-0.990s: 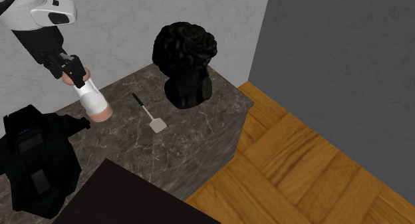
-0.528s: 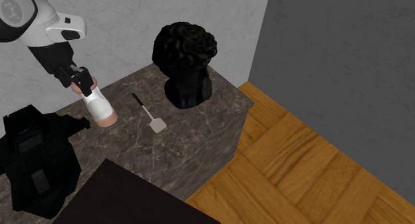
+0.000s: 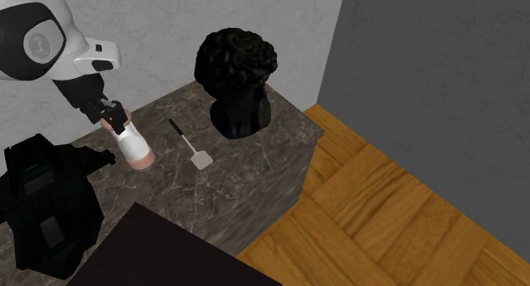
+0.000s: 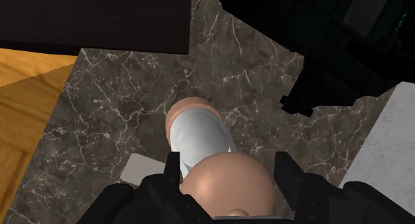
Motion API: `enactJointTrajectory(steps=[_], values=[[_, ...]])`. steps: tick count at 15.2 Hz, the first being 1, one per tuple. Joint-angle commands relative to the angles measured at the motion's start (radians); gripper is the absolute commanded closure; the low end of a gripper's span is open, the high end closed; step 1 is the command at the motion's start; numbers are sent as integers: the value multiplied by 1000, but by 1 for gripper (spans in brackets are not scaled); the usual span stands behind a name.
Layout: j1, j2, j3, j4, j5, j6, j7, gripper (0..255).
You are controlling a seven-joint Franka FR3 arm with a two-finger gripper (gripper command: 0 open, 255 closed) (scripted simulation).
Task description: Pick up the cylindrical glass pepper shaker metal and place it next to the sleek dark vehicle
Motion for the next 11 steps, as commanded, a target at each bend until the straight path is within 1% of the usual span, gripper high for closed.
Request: enactJointTrajectory(steps=[1,11], values=[[-1,17,2,-15,-1,32,-4,255],[0,92,17,-90,1,181,-10,255]])
